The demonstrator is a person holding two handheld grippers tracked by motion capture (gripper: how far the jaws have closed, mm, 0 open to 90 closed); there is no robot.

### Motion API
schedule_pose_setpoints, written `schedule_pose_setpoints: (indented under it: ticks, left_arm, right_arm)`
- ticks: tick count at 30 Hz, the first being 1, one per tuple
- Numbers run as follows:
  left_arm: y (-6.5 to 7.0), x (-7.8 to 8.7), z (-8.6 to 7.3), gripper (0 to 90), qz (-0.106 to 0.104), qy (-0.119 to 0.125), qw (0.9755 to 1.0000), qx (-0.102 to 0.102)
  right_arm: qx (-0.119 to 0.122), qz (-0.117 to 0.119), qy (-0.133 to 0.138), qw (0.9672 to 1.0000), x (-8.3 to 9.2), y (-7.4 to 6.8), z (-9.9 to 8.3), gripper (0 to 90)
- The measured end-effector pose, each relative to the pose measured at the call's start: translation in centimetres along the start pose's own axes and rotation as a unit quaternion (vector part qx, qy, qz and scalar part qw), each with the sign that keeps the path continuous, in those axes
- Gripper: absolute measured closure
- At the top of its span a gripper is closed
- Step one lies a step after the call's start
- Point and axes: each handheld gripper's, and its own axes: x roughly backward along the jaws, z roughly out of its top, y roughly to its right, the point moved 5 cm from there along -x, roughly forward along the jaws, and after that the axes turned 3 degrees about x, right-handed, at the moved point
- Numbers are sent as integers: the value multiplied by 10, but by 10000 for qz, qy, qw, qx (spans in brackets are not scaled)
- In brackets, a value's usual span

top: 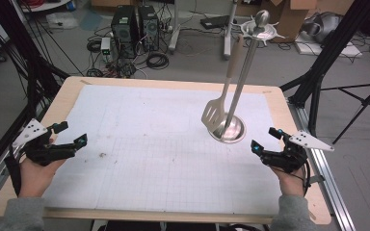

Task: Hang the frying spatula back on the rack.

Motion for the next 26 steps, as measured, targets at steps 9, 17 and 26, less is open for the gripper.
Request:
schedule_pose_setpoints:
  ticks: [9,17,26]
  left_arm:
    - [-4,7,-7,105,79,-37,10000,12]
    - [-5,8,-12,105,266,-111,9995,90]
    - [-9,12,-15,105,356,-23,9989,294]
  right_arm:
    - [-103,-157,26,9998,6,10,-7,91]
    - [-91,-166,-14,9998,4,9,-8,91]
    - [-163,-239,82,9995,8,12,-7,91]
